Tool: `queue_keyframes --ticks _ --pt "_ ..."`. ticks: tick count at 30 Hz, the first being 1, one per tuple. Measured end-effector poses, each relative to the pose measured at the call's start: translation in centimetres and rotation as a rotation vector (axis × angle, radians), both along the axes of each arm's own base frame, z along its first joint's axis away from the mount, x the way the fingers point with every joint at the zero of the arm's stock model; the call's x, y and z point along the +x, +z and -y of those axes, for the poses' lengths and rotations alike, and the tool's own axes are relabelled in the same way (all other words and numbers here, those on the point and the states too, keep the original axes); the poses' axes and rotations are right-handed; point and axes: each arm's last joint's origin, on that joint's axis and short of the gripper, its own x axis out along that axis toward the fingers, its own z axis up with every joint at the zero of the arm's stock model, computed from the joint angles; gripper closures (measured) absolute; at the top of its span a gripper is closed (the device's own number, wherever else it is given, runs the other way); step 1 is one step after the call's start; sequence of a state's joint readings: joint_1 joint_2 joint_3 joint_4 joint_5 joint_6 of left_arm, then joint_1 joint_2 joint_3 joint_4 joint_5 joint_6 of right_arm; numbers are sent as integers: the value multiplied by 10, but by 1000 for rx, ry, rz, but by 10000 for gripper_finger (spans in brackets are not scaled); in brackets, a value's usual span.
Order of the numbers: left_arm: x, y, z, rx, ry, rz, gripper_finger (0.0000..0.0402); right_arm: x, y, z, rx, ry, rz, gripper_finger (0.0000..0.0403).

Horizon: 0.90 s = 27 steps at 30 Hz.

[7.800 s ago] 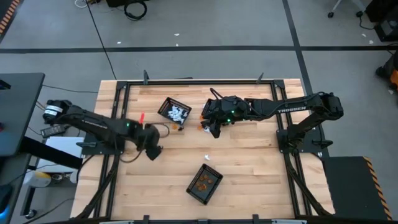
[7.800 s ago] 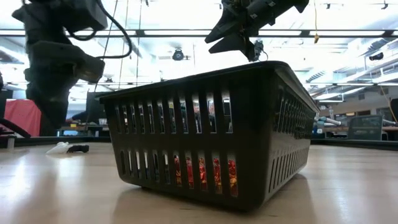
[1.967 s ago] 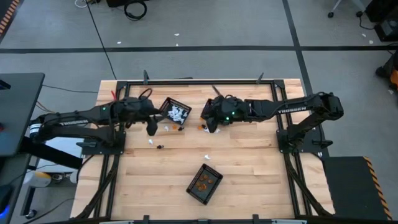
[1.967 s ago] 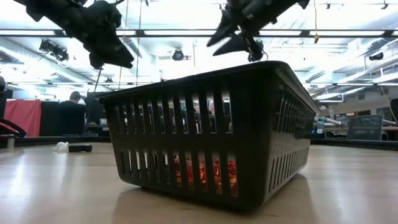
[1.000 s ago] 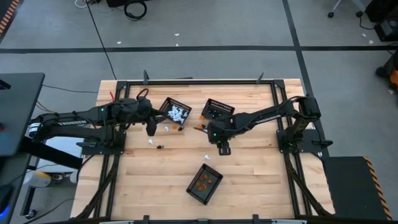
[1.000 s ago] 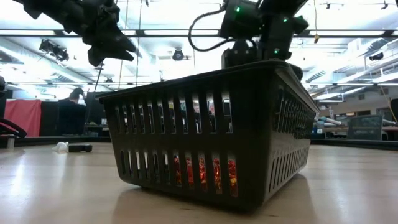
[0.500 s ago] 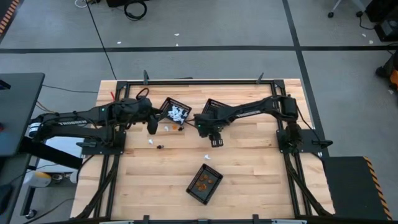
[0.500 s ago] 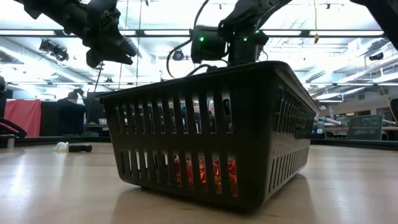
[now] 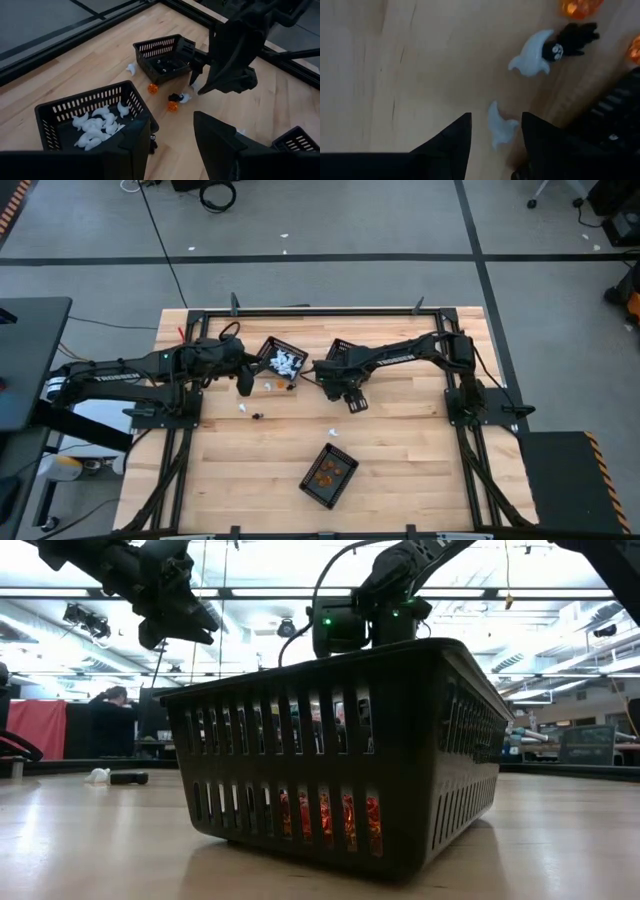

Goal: Sort Halloween decoration
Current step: Put the white ghost toy into the top left black basket

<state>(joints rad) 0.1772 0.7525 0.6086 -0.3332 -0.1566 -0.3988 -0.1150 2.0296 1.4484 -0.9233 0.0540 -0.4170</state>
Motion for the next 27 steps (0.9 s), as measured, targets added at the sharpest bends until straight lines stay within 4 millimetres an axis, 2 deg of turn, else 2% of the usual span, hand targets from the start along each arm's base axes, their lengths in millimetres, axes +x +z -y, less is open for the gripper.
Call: queue_keyframes --ticks 8,15,27 --pt "0 0 0 0 1 0 241 -9 -15 1 4 55 -36 229" --pt "0 0 0 0 3 0 241 -11 -19 -2 -1 93 -23 248" --pt "0 0 0 0 3 0 241 -12 -20 -3 29 121 -27 348"
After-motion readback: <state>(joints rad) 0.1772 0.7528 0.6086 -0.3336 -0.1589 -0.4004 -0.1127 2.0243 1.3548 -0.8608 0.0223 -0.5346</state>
